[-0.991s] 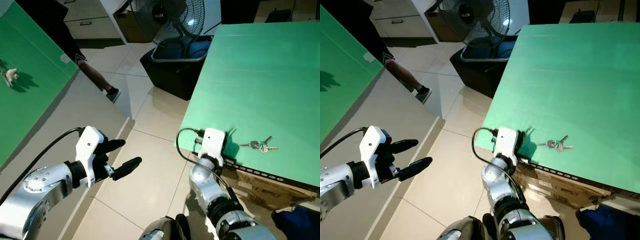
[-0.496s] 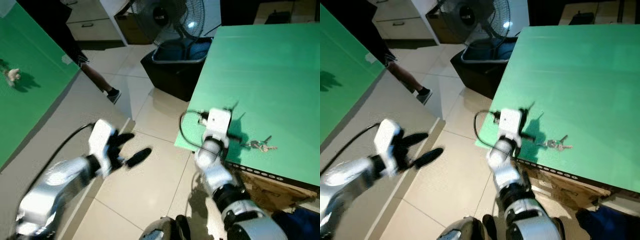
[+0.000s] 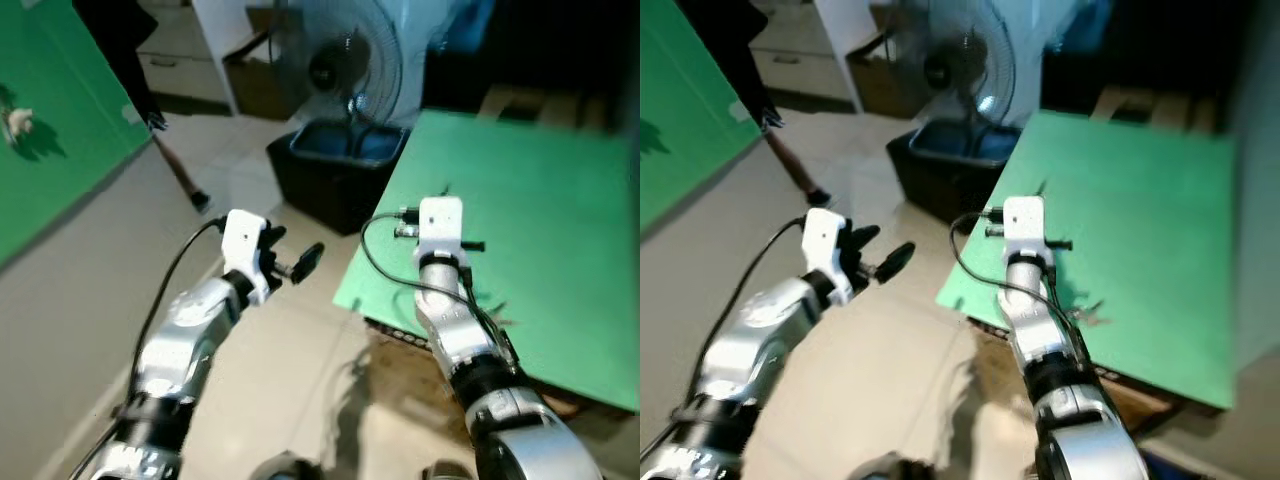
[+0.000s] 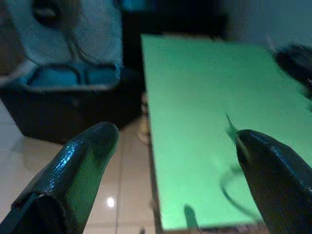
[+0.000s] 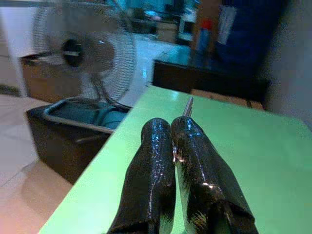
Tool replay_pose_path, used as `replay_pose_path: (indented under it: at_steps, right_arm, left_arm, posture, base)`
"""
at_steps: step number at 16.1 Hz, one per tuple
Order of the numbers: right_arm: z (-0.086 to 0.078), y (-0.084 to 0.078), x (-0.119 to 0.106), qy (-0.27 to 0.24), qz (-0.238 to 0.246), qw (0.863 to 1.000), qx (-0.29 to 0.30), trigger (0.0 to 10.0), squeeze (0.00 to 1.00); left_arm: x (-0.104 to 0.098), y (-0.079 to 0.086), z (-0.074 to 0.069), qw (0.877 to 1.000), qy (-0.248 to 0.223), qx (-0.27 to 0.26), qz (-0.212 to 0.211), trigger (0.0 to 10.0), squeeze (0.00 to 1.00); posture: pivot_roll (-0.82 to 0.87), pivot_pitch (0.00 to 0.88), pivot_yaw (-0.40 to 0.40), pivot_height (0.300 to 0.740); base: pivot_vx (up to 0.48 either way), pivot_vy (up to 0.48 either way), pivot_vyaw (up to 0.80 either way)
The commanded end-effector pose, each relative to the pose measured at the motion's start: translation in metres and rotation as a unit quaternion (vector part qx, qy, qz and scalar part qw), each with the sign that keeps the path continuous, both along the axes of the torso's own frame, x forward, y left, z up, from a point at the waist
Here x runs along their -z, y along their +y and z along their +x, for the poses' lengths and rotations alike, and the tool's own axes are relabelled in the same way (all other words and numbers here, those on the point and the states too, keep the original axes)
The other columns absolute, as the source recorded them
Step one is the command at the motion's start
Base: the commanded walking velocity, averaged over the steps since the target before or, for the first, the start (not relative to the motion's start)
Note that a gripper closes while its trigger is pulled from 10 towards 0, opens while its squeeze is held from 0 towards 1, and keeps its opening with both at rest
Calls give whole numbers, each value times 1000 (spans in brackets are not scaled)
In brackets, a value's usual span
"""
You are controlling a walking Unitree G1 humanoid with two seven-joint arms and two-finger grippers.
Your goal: Hang keys on a hook
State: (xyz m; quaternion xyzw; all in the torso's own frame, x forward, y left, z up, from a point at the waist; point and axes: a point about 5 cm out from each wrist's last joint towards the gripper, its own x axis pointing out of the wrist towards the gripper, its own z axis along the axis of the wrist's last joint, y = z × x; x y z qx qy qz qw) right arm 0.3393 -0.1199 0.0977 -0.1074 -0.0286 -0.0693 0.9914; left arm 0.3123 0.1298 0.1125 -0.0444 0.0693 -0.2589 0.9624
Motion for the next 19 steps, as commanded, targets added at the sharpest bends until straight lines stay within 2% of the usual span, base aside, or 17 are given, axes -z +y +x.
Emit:
replay_pose_path:
  at_steps: [1, 2, 4, 9, 12, 15, 16, 17, 18, 19]
  right_arm:
    - [-9, 6, 8, 16, 15, 999, -39, 0, 0]
    - [-13, 5, 9, 11, 15, 998, -56, 0, 0]
    - [-16, 3, 9, 7, 31, 995, -98, 0, 0]
    - [-13, -1, 12, 37, 43, 991, -122, 0, 0]
    - [-10, -3, 17, 53, 37, 992, -107, 0, 0]
    - [-13, -2, 20, 54, 50, 992, -102, 0, 0]
    - [-14, -5, 16, 31, 42, 994, -96, 0, 0]
    - [-20, -15, 3, -27, -1, 996, -86, 0, 0]
    - [-22, -18, 1, -42, -20, 995, -87, 0, 0]
    - [-29, -23, 8, -29, -28, 995, -91, 0, 0]
  left_arm:
    - [3, 21, 8, 997, -6, -75, 4, 10000, 0]
    - [6, 29, 12, 993, -3, -114, -7, 10000, 0]
    - [12, 38, 15, 989, -5, -142, -33, 10000, 0]
    - [25, 38, 11, 989, -6, -149, -7, 10000, 0]
    - [24, 45, 19, 981, -10, -195, 14, 10000, 0]
    - [24, 42, 18, 981, -13, -192, 13, 10000, 0]
    - [20, 44, 16, 981, -28, -193, -3, 10000, 0]
    - [6, 58, 11, 975, -70, -208, -26, 10000, 0]
    - [3, 63, 9, 973, -80, -212, -32, 10000, 0]
    - [4, 70, 8, 973, -80, -216, -1, 10000, 0]
  posture:
    - [-44, 0, 75, 727]
    - [-32, 0, 29, 727]
    - [-30, 0, -6, 727]
    - [-38, 0, -1, 727]
    - [-23, 0, 8, 727]
    - [-21, 0, 21, 727]
    - [-26, 0, 29, 727]
    - [-32, 0, 18, 727]
    - [-32, 0, 18, 727]
    - [-43, 0, 9, 727]
  base:
    - [0, 0, 0]
    - [0, 0, 0]
    - [0, 0, 0]
    - [0, 0, 0]
    - [0, 0, 0]
    - [0, 0, 0]
    - [0, 0, 0]
    - [0, 0, 0]
    - [0, 0, 0]
    - [0, 0, 0]
